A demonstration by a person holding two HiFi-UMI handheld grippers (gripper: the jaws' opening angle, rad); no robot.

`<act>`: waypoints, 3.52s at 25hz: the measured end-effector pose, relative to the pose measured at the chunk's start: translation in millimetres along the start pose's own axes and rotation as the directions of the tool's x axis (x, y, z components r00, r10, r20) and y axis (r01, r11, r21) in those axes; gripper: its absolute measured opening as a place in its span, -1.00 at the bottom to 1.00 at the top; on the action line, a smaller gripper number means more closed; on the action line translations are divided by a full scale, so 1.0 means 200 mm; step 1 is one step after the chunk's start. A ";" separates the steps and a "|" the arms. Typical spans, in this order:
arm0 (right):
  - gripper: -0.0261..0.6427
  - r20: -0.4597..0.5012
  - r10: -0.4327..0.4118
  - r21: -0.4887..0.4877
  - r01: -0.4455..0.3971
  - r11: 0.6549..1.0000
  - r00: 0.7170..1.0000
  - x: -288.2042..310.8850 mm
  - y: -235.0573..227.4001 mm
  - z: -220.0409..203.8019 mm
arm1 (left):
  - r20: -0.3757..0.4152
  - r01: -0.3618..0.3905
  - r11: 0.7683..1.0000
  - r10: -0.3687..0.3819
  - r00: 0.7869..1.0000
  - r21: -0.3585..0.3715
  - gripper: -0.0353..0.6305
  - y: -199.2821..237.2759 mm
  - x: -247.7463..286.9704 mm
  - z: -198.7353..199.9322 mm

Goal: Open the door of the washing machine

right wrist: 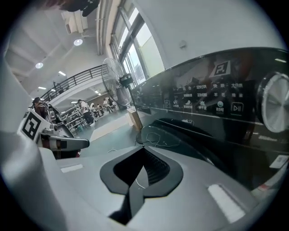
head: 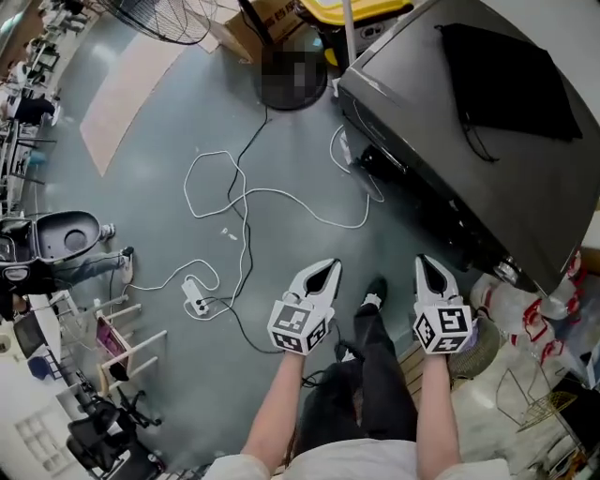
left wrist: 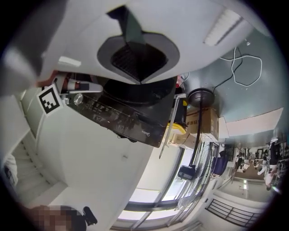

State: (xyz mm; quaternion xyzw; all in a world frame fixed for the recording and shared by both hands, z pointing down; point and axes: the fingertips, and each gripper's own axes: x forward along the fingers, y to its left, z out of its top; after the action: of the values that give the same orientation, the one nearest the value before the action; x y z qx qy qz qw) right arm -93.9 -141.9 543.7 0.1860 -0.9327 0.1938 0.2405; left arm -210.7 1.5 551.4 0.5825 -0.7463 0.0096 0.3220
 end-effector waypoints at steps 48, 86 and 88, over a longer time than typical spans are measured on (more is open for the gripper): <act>-0.15 -0.140 -0.481 -0.569 0.327 0.754 0.865 0.51 -0.02 0.16 | -0.471 0.683 0.547 -0.495 0.730 0.484 -0.10 0.24 1.07 0.16; -0.11 -0.268 -0.320 -0.543 0.132 0.830 0.909 0.32 0.36 -0.19 | -0.612 0.810 0.381 -0.531 0.586 0.446 0.08 0.18 0.62 -0.30; -0.11 -0.297 -0.303 -0.546 0.100 0.832 0.906 0.28 0.39 -0.22 | -0.652 0.845 0.313 -0.538 0.533 0.433 0.08 0.15 0.54 -0.35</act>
State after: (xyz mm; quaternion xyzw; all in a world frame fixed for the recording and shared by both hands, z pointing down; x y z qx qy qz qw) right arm -156.7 -69.2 587.3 0.1734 -0.8619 -0.0599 0.4728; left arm -215.4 -55.3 671.0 0.9089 -0.2620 0.2701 0.1797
